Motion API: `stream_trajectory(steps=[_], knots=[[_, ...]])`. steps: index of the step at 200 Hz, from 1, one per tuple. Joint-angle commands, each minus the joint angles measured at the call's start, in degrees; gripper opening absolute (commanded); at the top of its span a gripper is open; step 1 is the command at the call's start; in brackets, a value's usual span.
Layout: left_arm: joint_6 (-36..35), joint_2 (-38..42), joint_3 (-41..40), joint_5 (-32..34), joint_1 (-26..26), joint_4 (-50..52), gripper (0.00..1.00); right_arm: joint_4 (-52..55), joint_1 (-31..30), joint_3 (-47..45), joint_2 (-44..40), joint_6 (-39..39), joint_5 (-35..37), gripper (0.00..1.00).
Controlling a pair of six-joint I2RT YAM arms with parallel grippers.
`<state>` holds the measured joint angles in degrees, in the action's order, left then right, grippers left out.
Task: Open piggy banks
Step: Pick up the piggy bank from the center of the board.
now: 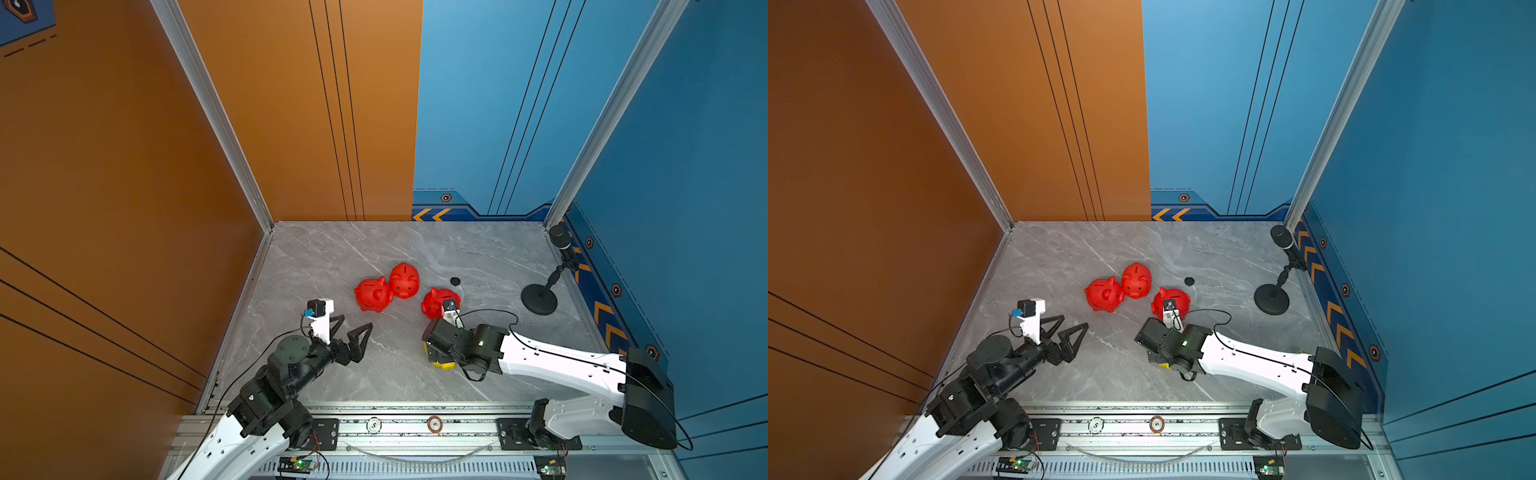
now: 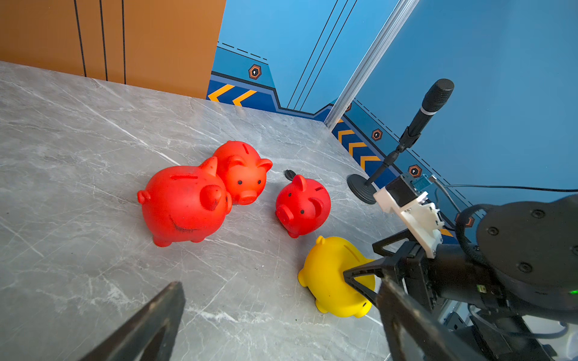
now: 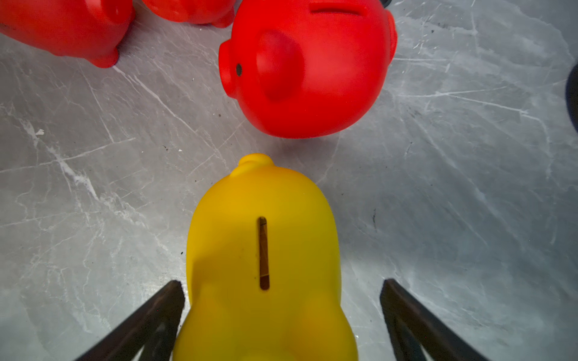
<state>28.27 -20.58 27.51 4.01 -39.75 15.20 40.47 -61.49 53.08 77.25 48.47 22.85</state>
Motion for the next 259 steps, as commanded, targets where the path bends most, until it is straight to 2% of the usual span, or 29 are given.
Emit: stream_trajectory(steps=[1,57,83,112,164,195,207,230,254,259], knots=[[-0.54,-0.11,0.27,-0.88,0.38,0.62,0.98,-2.44,0.23,-1.09,0.18,-1.62,-2.77,0.98],[-0.24,-2.61,0.84,-2.82,0.4,-0.03,0.98,-2.86,-0.54,-2.23,1.25,-1.05,-2.64,0.88],[-0.34,-5.47,1.33,-8.39,0.26,-2.38,0.98,-2.77,-0.97,-3.06,1.19,-0.35,-2.56,0.83],[-0.56,-10.45,2.09,-14.32,-0.58,-5.99,0.98,-2.51,-1.25,-3.25,1.08,-0.17,-2.41,0.81],[-1.26,-12.48,3.25,-15.76,-1.65,-6.42,0.98,-2.07,-0.2,-3.26,0.38,-2.09,-1.9,0.61],[-1.35,-11.84,3.42,-15.19,-1.87,-5.65,0.98,-1.88,4.75,-2.04,-4.39,-8.75,-4.25,0.53],[-1.3,-11.76,3.26,-14.98,-1.86,-5.7,0.98,-2.05,7.66,-1.15,-6.78,-12.17,-7.22,0.51],[-1.4,-11.84,3.33,-14.61,-1.93,-5.62,0.98,-1.56,14.05,1.33,-11.06,-18.57,-14.13,0.48],[-1.61,-11.86,3.5,-14.16,-1.87,-5.53,0.98,0.82,20.83,5.99,-13.13,-23.41,-18.15,0.48],[-1.59,-11.88,3.47,-14.12,-1.89,-5.45,0.98,1.42,23.71,6.94,-13.03,-24.04,-19.36,0.47]])
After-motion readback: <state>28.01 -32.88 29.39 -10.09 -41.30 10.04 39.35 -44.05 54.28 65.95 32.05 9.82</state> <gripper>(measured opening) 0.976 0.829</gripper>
